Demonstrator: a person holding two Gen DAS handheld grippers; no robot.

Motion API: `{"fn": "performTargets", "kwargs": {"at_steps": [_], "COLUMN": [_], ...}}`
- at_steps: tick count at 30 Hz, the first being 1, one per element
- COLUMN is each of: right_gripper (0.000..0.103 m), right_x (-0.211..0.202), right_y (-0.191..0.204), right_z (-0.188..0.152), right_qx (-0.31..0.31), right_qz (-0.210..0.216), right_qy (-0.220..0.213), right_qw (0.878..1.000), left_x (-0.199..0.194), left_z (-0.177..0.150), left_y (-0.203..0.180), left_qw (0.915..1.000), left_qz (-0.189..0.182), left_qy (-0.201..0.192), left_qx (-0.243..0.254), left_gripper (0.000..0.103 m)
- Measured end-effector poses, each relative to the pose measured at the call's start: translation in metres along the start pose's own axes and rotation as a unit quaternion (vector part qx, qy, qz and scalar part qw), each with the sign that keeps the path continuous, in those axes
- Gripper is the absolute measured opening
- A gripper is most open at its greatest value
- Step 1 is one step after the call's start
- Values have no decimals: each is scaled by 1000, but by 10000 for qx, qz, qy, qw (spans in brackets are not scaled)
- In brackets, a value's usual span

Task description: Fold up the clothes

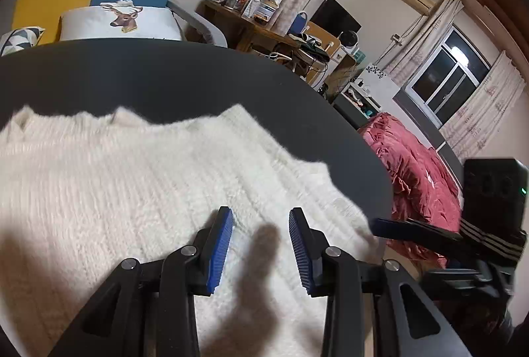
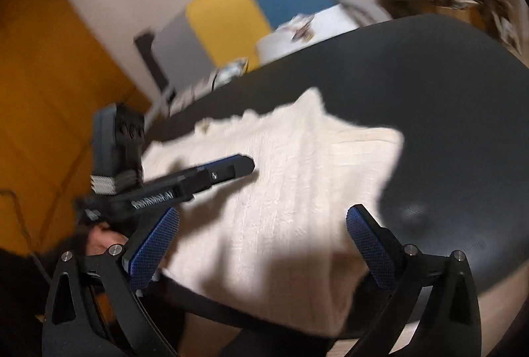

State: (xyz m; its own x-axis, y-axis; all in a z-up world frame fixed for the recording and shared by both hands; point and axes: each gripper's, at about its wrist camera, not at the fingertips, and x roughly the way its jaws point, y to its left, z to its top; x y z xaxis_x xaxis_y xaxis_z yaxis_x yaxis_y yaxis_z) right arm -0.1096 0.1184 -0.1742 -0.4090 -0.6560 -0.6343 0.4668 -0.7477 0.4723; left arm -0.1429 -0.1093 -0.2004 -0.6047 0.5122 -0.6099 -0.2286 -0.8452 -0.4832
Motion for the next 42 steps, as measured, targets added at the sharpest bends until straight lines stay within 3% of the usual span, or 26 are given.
{"fn": "performTargets", "kwargs": {"at_steps": [4,8,15,17,19,21,24,27,29,35,42], "right_gripper": [102,102,103,103,103,103,103,103,103,103,103], "right_x": [33,16,0,5,10,14,-5,-10,-16,-16,-13], "right_y": [-20,-17,2,0,-1,-2,3,1,-3,-8,-8], "right_z": [-12,-22,-2,-4,-7,-10,-21,-43,-56,-72,-68], "right_qx": [248,213,-516,-519,-523,-524,-440,-279,-153,102,170], "right_qz": [-440,-259,524,665,805,951,1473,1570,1577,1721,1773], "right_qy": [433,237,363,581,798,1007,789,910,936,887,635], "right_qw": [9978,9992,9966,9947,9922,9890,9850,9830,9829,9810,9820], "left_x": [3,5,8,8,8,17,47,84,105,148,162], "left_z": [-5,4,20,35,53,73,96,110,118,110,106], "left_y": [-7,-14,2,2,-5,-17,-34,-45,-48,-58,-60], "left_qw": [9996,9987,9960,9938,9894,9816,9647,9512,9470,9105,8913], "left_qz": [185,132,-327,-660,-1051,-1392,-1715,-1673,-1684,-1911,-2089], "left_qy": [-16,182,702,853,873,953,1356,1765,1933,2823,3287], "left_qx": [232,448,436,285,494,899,1469,1897,1938,2342,2322], "left_gripper": [35,37,37,37,39,40,41,41,41,41,41]}}
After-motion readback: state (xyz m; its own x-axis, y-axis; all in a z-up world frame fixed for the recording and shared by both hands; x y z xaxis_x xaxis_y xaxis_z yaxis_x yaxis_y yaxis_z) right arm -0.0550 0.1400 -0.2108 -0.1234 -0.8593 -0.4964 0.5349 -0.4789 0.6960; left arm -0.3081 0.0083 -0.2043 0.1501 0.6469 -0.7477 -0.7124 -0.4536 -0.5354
